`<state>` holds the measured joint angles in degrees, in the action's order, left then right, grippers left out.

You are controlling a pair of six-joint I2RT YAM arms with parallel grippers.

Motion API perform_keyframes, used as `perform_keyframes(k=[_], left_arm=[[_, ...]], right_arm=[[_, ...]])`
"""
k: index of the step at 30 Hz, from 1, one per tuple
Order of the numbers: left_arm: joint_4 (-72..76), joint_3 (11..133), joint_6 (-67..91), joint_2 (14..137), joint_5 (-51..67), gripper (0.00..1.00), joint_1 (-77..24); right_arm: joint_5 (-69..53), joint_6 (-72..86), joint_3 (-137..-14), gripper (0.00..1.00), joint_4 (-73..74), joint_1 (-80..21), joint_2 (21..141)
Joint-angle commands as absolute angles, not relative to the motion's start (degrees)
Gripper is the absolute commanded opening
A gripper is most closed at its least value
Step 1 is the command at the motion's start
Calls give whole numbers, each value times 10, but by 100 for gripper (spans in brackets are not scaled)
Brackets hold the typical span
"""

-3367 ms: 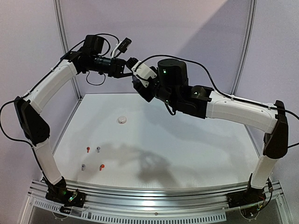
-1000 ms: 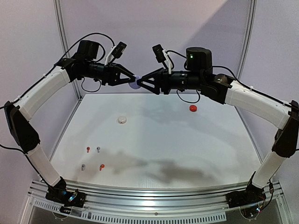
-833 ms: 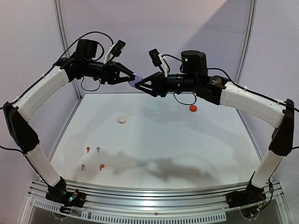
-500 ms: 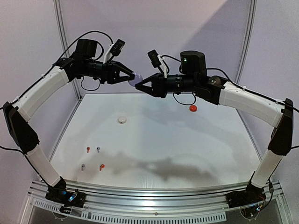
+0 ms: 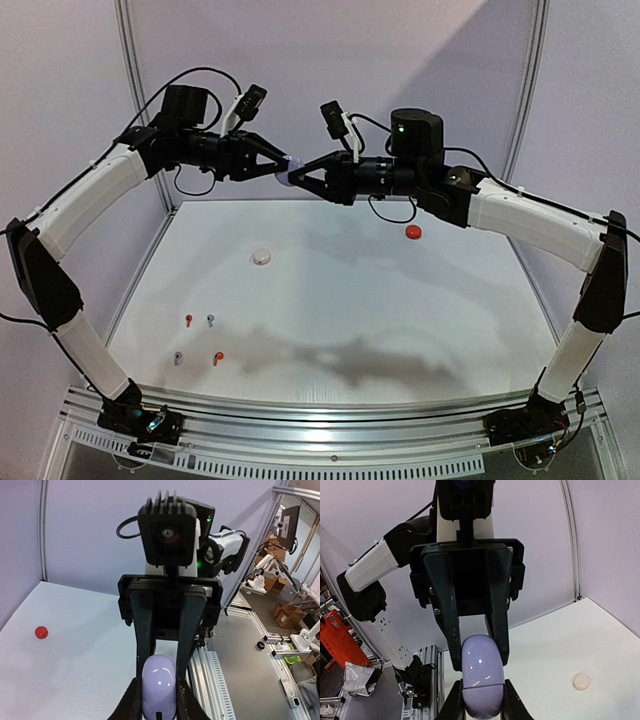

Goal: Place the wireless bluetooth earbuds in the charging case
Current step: Pass from the left arm to the right, then pass from the right arm to the left

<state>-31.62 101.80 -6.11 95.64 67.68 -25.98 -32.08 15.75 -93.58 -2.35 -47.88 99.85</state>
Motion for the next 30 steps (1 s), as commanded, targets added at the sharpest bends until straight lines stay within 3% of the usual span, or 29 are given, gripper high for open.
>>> perform_keyframes(k=[1, 4, 6, 7, 13, 18, 25, 30], left_arm=[[-340, 1005, -85, 941, 675, 6, -252], [-426, 1007, -229, 942, 649, 44, -253], [-488, 1012, -331, 944, 620, 58, -254], [-516, 1015, -375, 945, 603, 59, -254], [-622, 1028, -558, 954, 524, 59, -268], [-624, 1018, -564, 956, 538, 60, -278], [-619, 1016, -548, 957, 557, 34, -278], [-645, 1010, -567, 958, 568, 35, -279]], right_arm=[[-285, 127, -942, 0, 21, -476, 981], [-254, 74, -972, 0, 128, -477, 982], [-228, 39, -998, 0, 199, -480, 988], [-208, 11, -1011, 0, 238, -485, 992], [-72, -153, -1152, 0, 459, -547, 1073], [-53, -205, -1185, 0, 467, -571, 1102], [-63, -224, -1185, 0, 440, -580, 1097], [-60, -224, -1183, 0, 415, -579, 1091]])
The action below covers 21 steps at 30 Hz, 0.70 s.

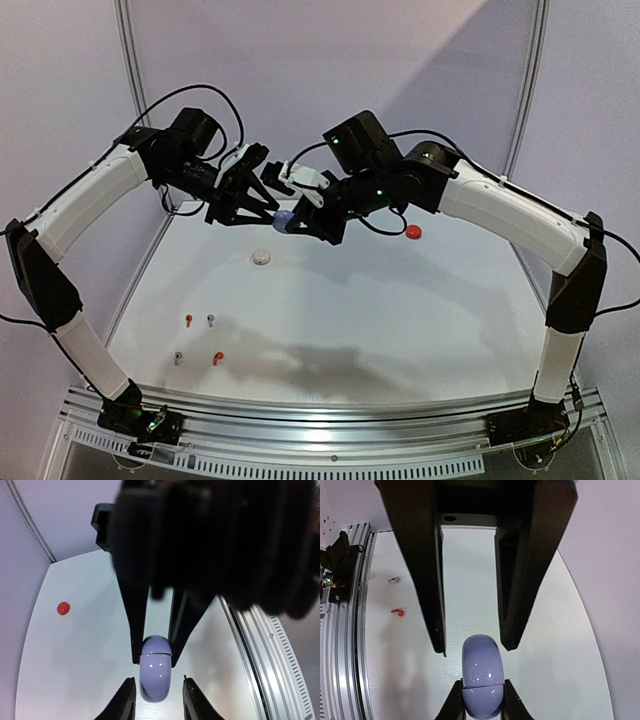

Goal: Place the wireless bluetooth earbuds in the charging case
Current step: Pass from the right arm to the left

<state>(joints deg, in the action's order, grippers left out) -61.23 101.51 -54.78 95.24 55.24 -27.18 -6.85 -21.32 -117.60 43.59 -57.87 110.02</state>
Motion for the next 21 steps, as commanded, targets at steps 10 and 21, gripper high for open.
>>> perform_keyframes(k=[10, 21], left_arm=[[-630, 1004, -549, 954, 572, 37, -280], [-621, 1005, -539, 954, 573, 10, -279]], right_arm=[[-77, -214, -1177, 0, 371, -580, 1079], [-84, -202, -1132, 0, 326, -579, 1043]])
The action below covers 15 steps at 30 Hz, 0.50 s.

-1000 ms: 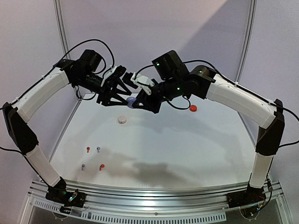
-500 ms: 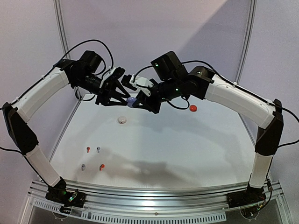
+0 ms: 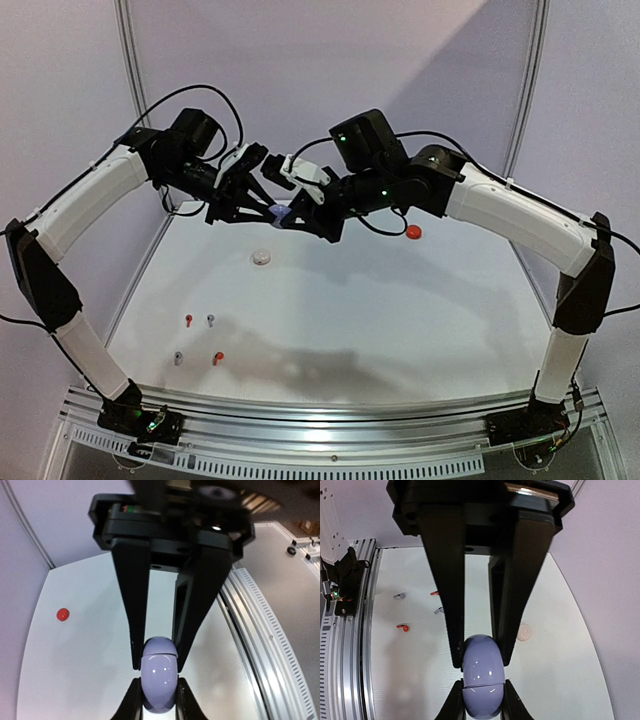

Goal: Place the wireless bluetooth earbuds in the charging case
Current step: Pass from the right arm to the left

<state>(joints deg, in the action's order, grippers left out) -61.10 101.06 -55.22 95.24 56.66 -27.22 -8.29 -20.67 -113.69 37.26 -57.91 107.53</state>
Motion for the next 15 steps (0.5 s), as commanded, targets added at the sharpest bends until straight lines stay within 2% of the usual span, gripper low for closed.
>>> perform_keyframes(k=[1, 2, 5, 6, 11, 15], left_arm=[[-622, 1007, -539, 954, 573, 5, -279], [-622, 1007, -539, 955, 572, 1, -279], [-626, 1009, -537, 954, 574, 0, -279], [-626, 1010, -533, 954, 576, 0, -279], [-585, 1017, -468, 950, 584, 0, -272], [-478, 1015, -325, 940, 629, 0, -235]], right_arm=[[-83, -201, -1132, 0, 326, -579, 1043], [-83, -201, -1132, 0, 325, -580, 1044], [-74, -196, -1126, 0, 314, -580, 1041], [-68, -193, -1118, 4, 306, -579, 1038], [-58, -149, -1052, 46, 235, -560, 1003], [-106, -73, -971, 72, 133, -520, 948]])
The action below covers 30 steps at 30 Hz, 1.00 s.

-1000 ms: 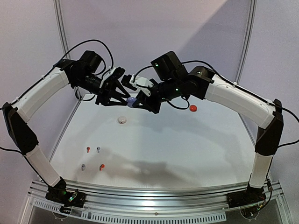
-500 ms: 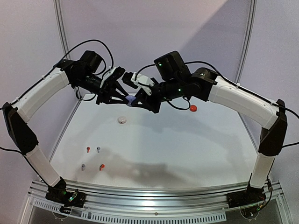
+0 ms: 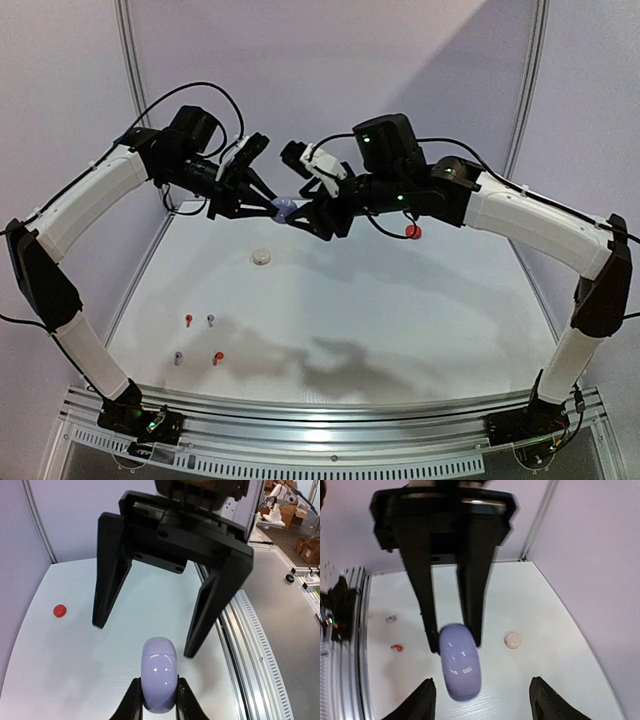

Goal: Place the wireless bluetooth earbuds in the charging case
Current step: Pass from the left arm to the right

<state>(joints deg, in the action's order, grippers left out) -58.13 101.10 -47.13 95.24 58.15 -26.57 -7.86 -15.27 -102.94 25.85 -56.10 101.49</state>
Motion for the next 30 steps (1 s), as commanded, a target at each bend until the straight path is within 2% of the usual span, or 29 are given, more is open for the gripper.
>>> perform_keyframes(k=[1, 3, 4, 7, 10, 13, 17, 25, 30], left_arm=[[-429, 1006, -268, 934, 643, 0, -225], [-304, 966, -147, 911, 656, 0, -207], [-194, 935, -82, 894, 654, 0, -200], [89, 818, 100, 830, 625, 0, -193], [263, 740, 202, 794, 600, 0, -205], [354, 715, 283, 793, 586, 0, -210], [422, 699, 323, 795, 553, 0, -215], [477, 683, 342, 799, 542, 0, -235], [485, 679, 345, 802, 551, 0, -239]], right_arm=[[-123, -51, -946, 77, 100, -512, 934], [-153, -10, -904, 89, 35, -501, 902], [-160, 6, -892, 92, 12, -497, 890], [-174, 59, -872, 95, -60, -492, 878], [-181, 120, -861, 95, -166, -492, 886], [-204, 191, -885, 92, -239, -492, 921], [-223, 230, -928, 88, -263, -492, 972], [-282, 219, -999, 74, -259, -513, 1028], [-284, 233, -1005, 56, -270, -515, 1049]])
